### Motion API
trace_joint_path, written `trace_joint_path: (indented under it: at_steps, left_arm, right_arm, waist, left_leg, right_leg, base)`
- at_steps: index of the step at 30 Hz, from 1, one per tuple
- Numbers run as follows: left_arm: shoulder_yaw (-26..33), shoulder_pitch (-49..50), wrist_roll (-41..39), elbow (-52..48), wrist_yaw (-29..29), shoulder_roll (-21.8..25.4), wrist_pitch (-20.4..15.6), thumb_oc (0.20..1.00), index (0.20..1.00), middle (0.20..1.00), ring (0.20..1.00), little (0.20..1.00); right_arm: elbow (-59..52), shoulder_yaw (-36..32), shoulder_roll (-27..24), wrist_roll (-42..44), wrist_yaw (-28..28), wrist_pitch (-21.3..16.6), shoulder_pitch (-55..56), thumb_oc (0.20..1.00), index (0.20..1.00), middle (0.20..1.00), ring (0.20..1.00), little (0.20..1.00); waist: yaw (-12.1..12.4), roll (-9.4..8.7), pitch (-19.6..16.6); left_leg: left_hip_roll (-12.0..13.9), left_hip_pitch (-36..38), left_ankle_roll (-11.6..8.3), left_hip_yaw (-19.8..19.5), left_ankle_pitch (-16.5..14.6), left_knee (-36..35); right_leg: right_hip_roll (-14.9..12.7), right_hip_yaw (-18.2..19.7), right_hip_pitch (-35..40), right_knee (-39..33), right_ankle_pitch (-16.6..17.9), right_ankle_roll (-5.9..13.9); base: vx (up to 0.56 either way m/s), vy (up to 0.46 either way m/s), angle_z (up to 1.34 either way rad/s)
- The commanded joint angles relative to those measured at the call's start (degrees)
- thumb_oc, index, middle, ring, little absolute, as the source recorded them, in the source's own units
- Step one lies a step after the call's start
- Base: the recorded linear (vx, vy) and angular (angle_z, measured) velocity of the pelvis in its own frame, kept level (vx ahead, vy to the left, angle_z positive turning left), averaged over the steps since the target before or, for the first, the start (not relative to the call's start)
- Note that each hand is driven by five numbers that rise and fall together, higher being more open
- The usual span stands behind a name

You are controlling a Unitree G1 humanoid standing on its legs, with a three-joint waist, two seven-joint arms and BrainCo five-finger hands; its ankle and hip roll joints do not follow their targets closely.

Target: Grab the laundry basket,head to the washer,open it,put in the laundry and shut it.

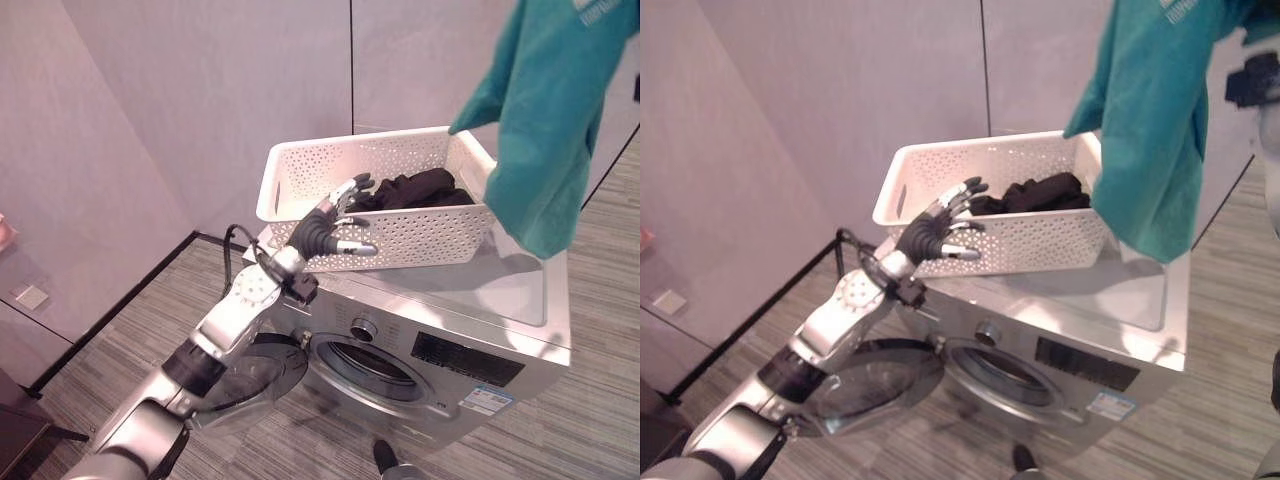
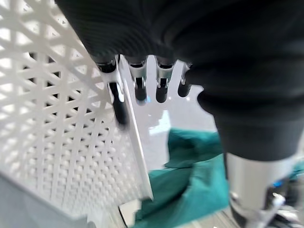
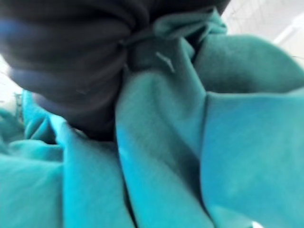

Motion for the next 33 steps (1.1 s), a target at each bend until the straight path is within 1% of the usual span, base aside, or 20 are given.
trace_joint_path:
  at_steps: [1, 2, 3, 6, 10, 17, 18, 19, 21, 22, 23, 25, 26, 27, 29, 33]
  left_arm:
    - [-1.1, -5.4, -3.2, 0.8, 3.3, 1.7, -4.6, 1.0, 1.0, 1.0, 1.0, 1.0]
    - [-2.6, -9.4, -3.6, 4.5, 4.4, -0.2, -4.7, 1.0, 1.0, 1.0, 1.0, 1.0]
    - [-3.1, -12.6, -2.2, 7.9, 5.8, -1.8, -4.5, 1.0, 1.0, 1.0, 1.0, 1.0]
    - [-3.8, -17.2, -2.1, 12.8, 7.6, -4.7, -4.7, 1.0, 1.0, 1.0, 1.0, 1.0]
    - [-5.0, -22.2, -2.7, 17.4, 9.5, -7.5, -5.0, 1.0, 1.0, 1.0, 1.0, 1.0]
    - [-6.7, -26.0, -7.6, 20.3, 9.9, -9.2, -5.0, 1.0, 1.0, 1.0, 1.0, 1.0]
    - [-6.8, -26.5, -10.2, 21.6, 10.1, -9.9, -5.1, 1.0, 1.0, 1.0, 1.0, 1.0]
    - [-6.8, -26.5, -10.2, 21.7, 10.1, -9.9, -5.1, 1.0, 1.0, 1.0, 1.0, 1.0]
    - [-6.8, -27.8, -13.7, 25.0, 10.7, -11.2, -4.9, 1.0, 1.0, 1.0, 1.0, 1.0]
    - [-6.8, -27.8, -13.8, 25.1, 10.7, -11.2, -5.0, 1.0, 1.0, 1.0, 1.0, 1.0]
    - [-6.9, -28.6, -16.7, 25.7, 10.9, -11.7, -5.0, 1.0, 1.0, 1.0, 1.0, 1.0]
    - [-7.1, -29.1, -18.1, 26.2, 11.1, -12.1, -4.9, 1.0, 1.0, 1.0, 1.0, 1.0]
    - [-7.7, -30.5, -20.4, 27.7, 11.1, -13.2, -4.6, 1.0, 1.0, 1.0, 1.0, 1.0]
    - [-7.7, -30.6, -20.4, 27.8, 11.0, -13.2, -4.6, 1.0, 1.0, 1.0, 1.0, 1.0]
    - [-8.6, -33.2, -21.4, 30.0, 11.0, -14.9, -4.6, 1.0, 1.0, 1.0, 1.0, 1.0]
    - [-9.1, -34.8, -21.9, 30.5, 10.7, -14.9, -4.8, 1.0, 1.0, 1.0, 1.0, 1.0]
  right_arm:
    - [1.1, -0.6, 1.2, 0.3, -2.0, -1.3, -5.0, 0.2, 0.2, 0.2, 0.2, 0.2]
    - [1.7, 2.4, 2.1, 1.1, -2.3, -1.4, -9.3, 0.2, 0.2, 0.2, 0.2, 0.2]
    - [1.8, 4.1, 3.0, 1.1, -2.3, -1.3, -11.9, 0.2, 0.2, 0.2, 0.2, 0.2]
    - [2.0, 6.9, 5.0, 2.5, -2.3, -1.6, -15.6, 0.2, 0.2, 0.2, 0.2, 0.2]
    - [2.1, 9.0, 6.9, 4.2, -2.2, -1.9, -17.4, 0.2, 0.2, 0.2, 0.2, 0.2]
    - [0.8, 10.5, 7.0, 6.5, -1.7, -2.3, -16.8, 0.2, 0.2, 0.2, 0.2, 0.2]
    - [0.7, 10.8, 7.3, 7.4, -1.7, -2.3, -16.6, 0.2, 0.2, 0.2, 0.2, 0.2]
    - [0.7, 10.8, 7.3, 7.4, -1.7, -2.3, -16.6, 0.2, 0.2, 0.2, 0.2, 0.2]
    - [0.4, 11.4, 7.9, 8.2, -1.5, -2.2, -16.5, 0.2, 0.2, 0.2, 0.2, 0.2]
    - [0.4, 11.5, 7.8, 8.2, -1.5, -2.2, -16.5, 0.2, 0.2, 0.2, 0.2, 0.2]
    - [-0.1, 12.0, 8.1, 8.6, -1.7, -2.1, -16.6, 0.2, 0.2, 0.2, 0.2, 0.2]
    - [-0.1, 12.3, 8.3, 8.8, -1.8, -2.0, -16.7, 0.2, 0.2, 0.2, 0.2, 0.2]
    - [0.5, 12.8, 8.8, 9.5, -2.0, -1.8, -16.6, 0.2, 0.2, 0.2, 0.2, 0.2]
    - [0.5, 12.9, 8.8, 9.5, -2.0, -1.8, -16.7, 0.2, 0.2, 0.2, 0.2, 0.2]
    - [2.3, 14.2, 9.6, 11.0, -1.9, -1.6, -17.6, 0.2, 0.2, 0.2, 0.2, 0.2]
    - [3.0, 15.0, 10.5, 12.4, -1.3, -1.6, -17.5, 0.2, 0.2, 0.2, 0.2, 0.2]
  waist:
    - [2.1, -4.81, -2.8]
    - [2.1, -4.88, -3.0]
    - [2.0, -4.94, -3.2]
    - [1.9, -4.68, -3.3]
    - [1.6, -4.42, -3.4]
    - [1.3, -4.12, -3.4]
    - [1.2, -4.03, -3.5]
    - [1.2, -4.02, -3.5]
    - [0.9, -3.88, -3.7]
    - [0.9, -3.86, -3.7]
    - [0.7, -3.78, -3.9]
    - [0.6, -3.71, -3.9]
    - [0.3, -3.61, -4.0]
    - [0.2, -3.58, -4.0]
    - [-0.3, -3.48, -4.0]
    - [-0.6, -3.23, -3.8]
  left_leg:
    - [-0.6, -3.0, 2.52, -0.9, -3.8, 2.7]
    - [-0.6, -3.2, 2.26, -1.1, -3.6, 2.8]
    - [-0.6, -3.2, 2.14, -1.2, -3.5, 2.7]
    - [-0.6, -3.1, 2.0, -1.3, -3.2, 2.4]
    - [-0.5, -3.1, 1.91, -1.5, -3.1, 2.2]
    - [-0.6, -3.2, 1.72, -2.4, -3.0, 2.2]
    - [-0.6, -3.2, 1.68, -2.5, -2.9, 2.2]
    - [-0.6, -3.1, 1.68, -2.5, -2.9, 2.1]
    - [-0.6, -2.9, 1.61, -2.6, -2.8, 2.0]
    - [-0.6, -2.9, 1.61, -2.6, -2.8, 2.0]
    - [-0.6, -2.9, 1.5, -2.6, -2.7, 1.8]
    - [-0.6, -2.9, 1.43, -2.7, -2.7, 1.8]
    - [-0.6, -2.9, 1.29, -2.6, -2.5, 1.6]
    - [-0.6, -2.9, 1.29, -2.7, -2.5, 1.5]
    - [-0.4, -2.9, 1.0, -2.6, -2.1, 1.2]
    - [-0.3, -2.8, 0.78, -2.3, -1.8, 0.9]
  right_leg:
    - [-2.0, -1.1, 2.8, 3.3, -7.4, -0.1]
    - [-2.1, -1.6, 3.0, 3.3, -7.5, -0.2]
    - [-2.2, -1.8, 3.1, 3.2, -7.5, -0.26]
    - [-2.2, -2.1, 3.2, 3.2, -7.7, -0.25]
    - [-2.2, -2.3, 3.3, 3.4, -7.9, -0.36]
    - [-2.3, -3.2, 3.3, 4.3, -8.6, -0.45]
    - [-2.3, -3.4, 3.4, 4.4, -8.6, -0.39]
    - [-2.3, -3.4, 3.4, 4.4, -8.6, -0.39]
    - [-2.4, -3.5, 3.7, 4.4, -8.8, -0.38]
    - [-2.4, -3.6, 3.7, 4.4, -8.8, -0.39]
    - [-2.4, -3.6, 3.7, 4.3, -8.7, -0.38]
    - [-2.4, -3.7, 3.7, 4.3, -8.7, -0.38]
    - [-2.4, -3.8, 3.7, 4.3, -8.7, -0.34]
    - [-2.4, -3.8, 3.7, 4.2, -8.7, -0.34]
    - [-2.4, -3.9, 3.5, 4.5, -8.7, -0.39]
    - [-2.3, -3.9, 3.4, 4.8, -8.7, -0.45]
  base:
    - [0.0, -0.046, 0.03]
    - [-0.01, -0.048, 0.02]
    - [0.0, -0.056, 0.03]
    - [0.0, -0.022, 0.08]
    - [0.0, -0.012, -0.02]
    - [0.0, -0.012, 0.03]
    - [0.0, -0.021, 0.11]
    - [0.01, -0.034, 0.16]
    - [0.01, -0.023, 0.13]
    - [0.01, -0.015, 0.05]
    - [0.0, 0.0, 0.0]
    - [0.0, 0.0, 0.0]
    - [0.0, 0.0, 0.0]
    - [-0.01, -0.019, 0.03]
    - [-0.01, -0.023, 0.05]
    - [0.0, -0.036, 0.07]
